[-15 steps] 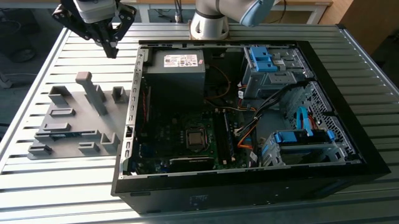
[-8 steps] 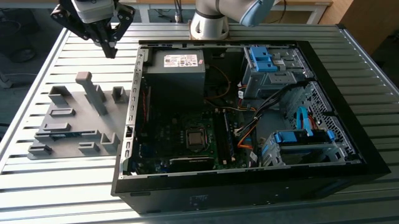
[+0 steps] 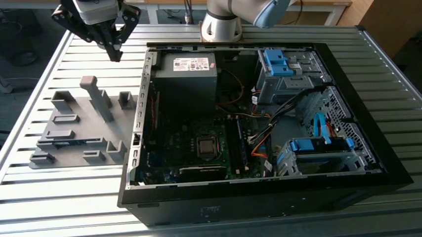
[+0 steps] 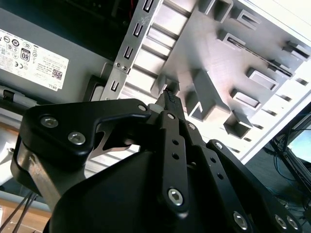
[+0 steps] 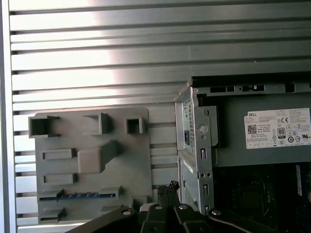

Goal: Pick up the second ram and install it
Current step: 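Reach for the second ram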

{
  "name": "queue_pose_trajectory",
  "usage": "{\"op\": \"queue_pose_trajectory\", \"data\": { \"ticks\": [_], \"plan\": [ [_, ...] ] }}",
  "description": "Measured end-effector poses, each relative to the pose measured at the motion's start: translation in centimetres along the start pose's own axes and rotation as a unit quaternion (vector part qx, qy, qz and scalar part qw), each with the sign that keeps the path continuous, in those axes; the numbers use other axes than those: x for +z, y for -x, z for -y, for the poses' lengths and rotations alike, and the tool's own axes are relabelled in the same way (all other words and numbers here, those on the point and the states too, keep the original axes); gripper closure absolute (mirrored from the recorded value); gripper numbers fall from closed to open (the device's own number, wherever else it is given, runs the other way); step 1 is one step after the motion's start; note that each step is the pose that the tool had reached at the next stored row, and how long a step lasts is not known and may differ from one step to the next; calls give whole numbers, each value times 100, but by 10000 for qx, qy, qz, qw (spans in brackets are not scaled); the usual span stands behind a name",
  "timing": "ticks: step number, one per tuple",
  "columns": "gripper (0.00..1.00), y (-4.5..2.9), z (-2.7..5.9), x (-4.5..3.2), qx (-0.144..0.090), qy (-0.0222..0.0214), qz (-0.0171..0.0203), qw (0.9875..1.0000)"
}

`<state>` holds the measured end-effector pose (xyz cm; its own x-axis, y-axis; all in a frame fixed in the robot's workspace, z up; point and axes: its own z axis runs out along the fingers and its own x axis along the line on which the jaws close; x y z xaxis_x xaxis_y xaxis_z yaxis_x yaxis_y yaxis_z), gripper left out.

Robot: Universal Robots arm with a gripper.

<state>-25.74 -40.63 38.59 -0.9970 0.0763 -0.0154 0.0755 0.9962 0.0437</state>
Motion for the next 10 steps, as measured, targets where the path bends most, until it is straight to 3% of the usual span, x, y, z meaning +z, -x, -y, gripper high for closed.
{"op": "queue_pose_trajectory", "data": {
  "ticks": [10],
  "plan": [
    [89,-38,3,0,0,0,-1,10000]
  ]
}}
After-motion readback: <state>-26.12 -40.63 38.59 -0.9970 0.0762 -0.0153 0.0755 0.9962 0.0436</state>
